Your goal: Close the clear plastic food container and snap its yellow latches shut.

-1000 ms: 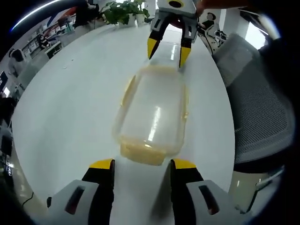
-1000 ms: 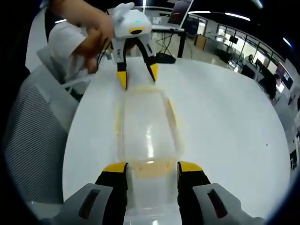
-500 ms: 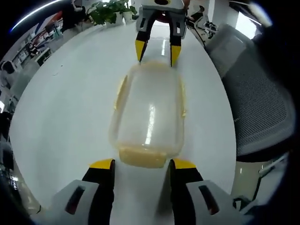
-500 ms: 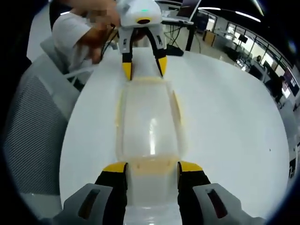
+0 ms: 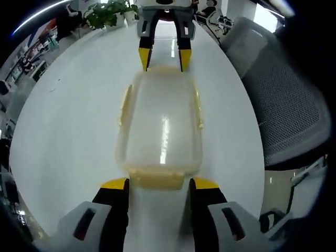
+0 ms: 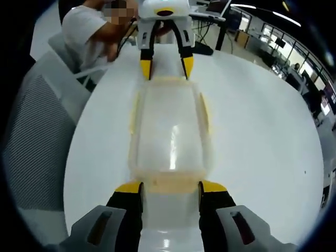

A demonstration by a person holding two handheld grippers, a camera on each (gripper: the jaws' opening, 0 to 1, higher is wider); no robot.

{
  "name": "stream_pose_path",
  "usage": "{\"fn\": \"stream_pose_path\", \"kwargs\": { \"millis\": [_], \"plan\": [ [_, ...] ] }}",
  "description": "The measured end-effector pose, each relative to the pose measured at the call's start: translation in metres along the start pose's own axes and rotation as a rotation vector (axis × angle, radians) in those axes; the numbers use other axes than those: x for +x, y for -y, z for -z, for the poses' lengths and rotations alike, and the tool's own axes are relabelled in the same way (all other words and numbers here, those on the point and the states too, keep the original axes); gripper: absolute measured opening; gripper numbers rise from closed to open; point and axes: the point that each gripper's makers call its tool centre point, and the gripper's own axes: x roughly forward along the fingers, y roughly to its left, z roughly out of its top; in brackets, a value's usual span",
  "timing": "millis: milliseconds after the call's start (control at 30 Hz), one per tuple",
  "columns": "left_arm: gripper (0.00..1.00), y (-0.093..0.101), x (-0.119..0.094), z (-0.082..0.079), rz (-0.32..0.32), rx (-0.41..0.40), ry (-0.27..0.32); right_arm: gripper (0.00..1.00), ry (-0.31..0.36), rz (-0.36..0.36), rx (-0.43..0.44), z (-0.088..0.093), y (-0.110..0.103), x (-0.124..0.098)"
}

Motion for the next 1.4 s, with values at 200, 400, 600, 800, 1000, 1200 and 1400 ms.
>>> {"fn": "stream_pose_path", "kwargs": {
  "millis": [200, 400, 600, 800, 1000, 1200, 1400],
  "plan": [
    [0.44, 0.001, 0.002, -0.003, 0.02, 0.021, -0.008, 0.4, -0.017, -0.005, -0.024, 0.0, 0.001, 0.004],
    [0.4, 0.003, 0.004, -0.002, 0.058, 0.007, -0.014, 0.4, -0.025, -0.021, -0.014, -0.001, 0.0, 0.006],
    [0.39, 0.003, 0.004, -0.002, 0.061, -0.001, -0.006, 0.39, -0.071, -0.046, -0.009, 0.0, 0.0, 0.009],
    [0.39, 0.003, 0.006, -0.003, 0.058, 0.002, -0.036, 0.39, -0.157, -0.047, -0.011, 0.001, 0.001, 0.011],
    [0.38, 0.004, 0.007, -0.003, 0.053, -0.005, -0.061, 0.39, -0.157, -0.048, -0.012, 0.004, 0.0, 0.01],
    [0.38, 0.006, 0.007, -0.003, 0.05, -0.009, -0.079, 0.39, -0.163, -0.049, -0.015, 0.004, -0.001, 0.01],
    [0.38, 0.008, 0.009, -0.003, 0.042, -0.014, -0.104, 0.39, -0.144, -0.053, -0.022, 0.005, -0.002, 0.01]
  ]
}}
